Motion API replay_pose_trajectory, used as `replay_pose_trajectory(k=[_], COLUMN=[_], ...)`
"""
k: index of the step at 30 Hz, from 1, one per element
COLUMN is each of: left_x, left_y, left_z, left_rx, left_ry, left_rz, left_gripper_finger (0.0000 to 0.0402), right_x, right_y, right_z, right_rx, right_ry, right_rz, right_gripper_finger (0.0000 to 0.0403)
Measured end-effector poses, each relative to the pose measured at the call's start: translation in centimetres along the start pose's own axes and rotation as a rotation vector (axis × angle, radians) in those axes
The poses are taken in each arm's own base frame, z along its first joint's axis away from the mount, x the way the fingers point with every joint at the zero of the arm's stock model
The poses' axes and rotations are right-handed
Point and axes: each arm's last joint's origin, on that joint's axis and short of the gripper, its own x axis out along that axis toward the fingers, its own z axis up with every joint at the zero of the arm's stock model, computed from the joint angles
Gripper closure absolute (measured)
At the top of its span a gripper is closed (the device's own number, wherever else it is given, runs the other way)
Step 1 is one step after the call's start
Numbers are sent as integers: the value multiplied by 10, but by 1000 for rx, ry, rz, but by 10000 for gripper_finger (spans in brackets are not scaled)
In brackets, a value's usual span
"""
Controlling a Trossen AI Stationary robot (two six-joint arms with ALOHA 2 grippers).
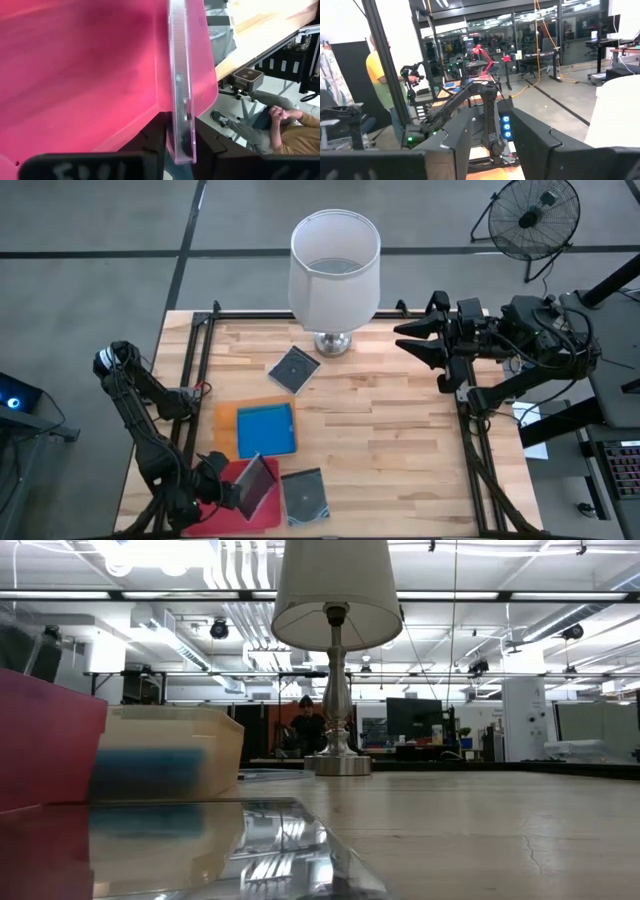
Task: Pick & place jewel cases by type
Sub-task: Put the middle black cd case into the pink bin
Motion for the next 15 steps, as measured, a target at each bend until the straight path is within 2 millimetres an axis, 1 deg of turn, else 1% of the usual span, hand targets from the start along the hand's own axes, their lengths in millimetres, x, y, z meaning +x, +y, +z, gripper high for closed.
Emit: replay_pose_trajectory(k=[5,8,15], left_x=[0,0,0], left_y=[0,-1,-2], left_z=[0,0,-3], left_rx=[-2,-2,-12], left_ry=[0,13,50], left_rz=[-1,2,-4], left_gripper_finger=[313,296,287], right_x=[0,0,0], right_y=[0,0,0], right_z=[0,0,0], right_rx=[1,1,1], right_ry=[-3,-4,-4], right_rz=[0,0,1], right_gripper_finger=[277,280,277])
